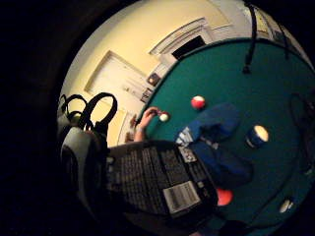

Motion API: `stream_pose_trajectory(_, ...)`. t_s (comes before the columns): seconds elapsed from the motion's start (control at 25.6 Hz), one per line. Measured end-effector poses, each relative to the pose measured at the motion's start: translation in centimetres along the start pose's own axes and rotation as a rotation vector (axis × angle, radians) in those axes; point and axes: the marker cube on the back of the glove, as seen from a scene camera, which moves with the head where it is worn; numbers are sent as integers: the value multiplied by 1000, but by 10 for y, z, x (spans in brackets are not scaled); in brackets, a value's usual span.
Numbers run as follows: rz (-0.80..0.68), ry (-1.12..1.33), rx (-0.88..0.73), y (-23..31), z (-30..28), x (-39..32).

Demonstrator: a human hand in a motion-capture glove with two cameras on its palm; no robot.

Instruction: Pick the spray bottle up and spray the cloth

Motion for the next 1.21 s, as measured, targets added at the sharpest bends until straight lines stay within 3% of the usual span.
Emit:
stream_pose_trajectory(0.39, -62, -69, -68, -5, 81, -7)
stream_pose_trajectory(1.21, -22, -126, -171, 17, 234, 43)
